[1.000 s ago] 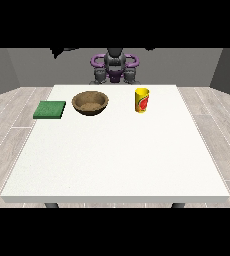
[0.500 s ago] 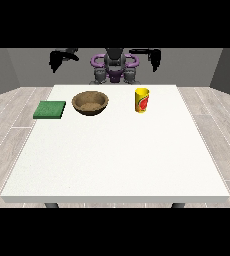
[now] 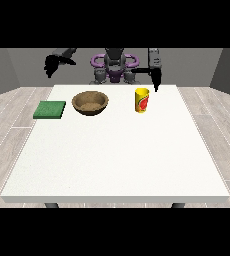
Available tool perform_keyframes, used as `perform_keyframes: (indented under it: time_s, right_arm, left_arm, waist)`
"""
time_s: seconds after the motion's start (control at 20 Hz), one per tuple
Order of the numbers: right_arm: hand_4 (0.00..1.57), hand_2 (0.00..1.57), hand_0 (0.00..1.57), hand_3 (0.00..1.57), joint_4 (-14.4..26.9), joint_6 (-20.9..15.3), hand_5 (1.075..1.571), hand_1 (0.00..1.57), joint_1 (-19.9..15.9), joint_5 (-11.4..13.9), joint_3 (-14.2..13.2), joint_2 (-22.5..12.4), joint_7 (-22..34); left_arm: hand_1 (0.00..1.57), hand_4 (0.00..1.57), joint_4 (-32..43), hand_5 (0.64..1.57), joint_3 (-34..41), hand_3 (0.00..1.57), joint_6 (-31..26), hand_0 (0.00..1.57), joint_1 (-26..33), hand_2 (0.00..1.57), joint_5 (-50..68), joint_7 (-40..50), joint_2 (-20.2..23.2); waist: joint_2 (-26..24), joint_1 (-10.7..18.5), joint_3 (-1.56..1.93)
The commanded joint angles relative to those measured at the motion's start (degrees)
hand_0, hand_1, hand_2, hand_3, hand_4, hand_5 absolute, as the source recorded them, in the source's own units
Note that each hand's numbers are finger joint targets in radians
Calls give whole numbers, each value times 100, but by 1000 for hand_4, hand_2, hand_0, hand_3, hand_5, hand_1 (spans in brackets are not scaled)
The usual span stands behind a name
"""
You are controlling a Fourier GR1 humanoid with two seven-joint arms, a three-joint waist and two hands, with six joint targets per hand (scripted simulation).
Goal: Pick the cup and pour the ball into the bowl, then pick the bowl and place it on the pad
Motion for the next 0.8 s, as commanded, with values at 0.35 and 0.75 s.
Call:
perform_keyframes:
  time_s: [0.35,0.75]
  right_arm:
    - [140,0,0,0,19,257,1571,0,-265,-223,-33,-162,58]
    - [0,0,0,37,333,742,1571,0,-720,-766,-657,-949,292]
  left_arm:
    - [0,0,2541,1447,657,0,163,0,-1005,0,26,-1629,27]
    - [1281,1066,3013,1564,600,1571,1496,1281,-1050,1571,-790,-2237,109]
  waist:
    - [224,-471,-1]
    - [500,-625,3]
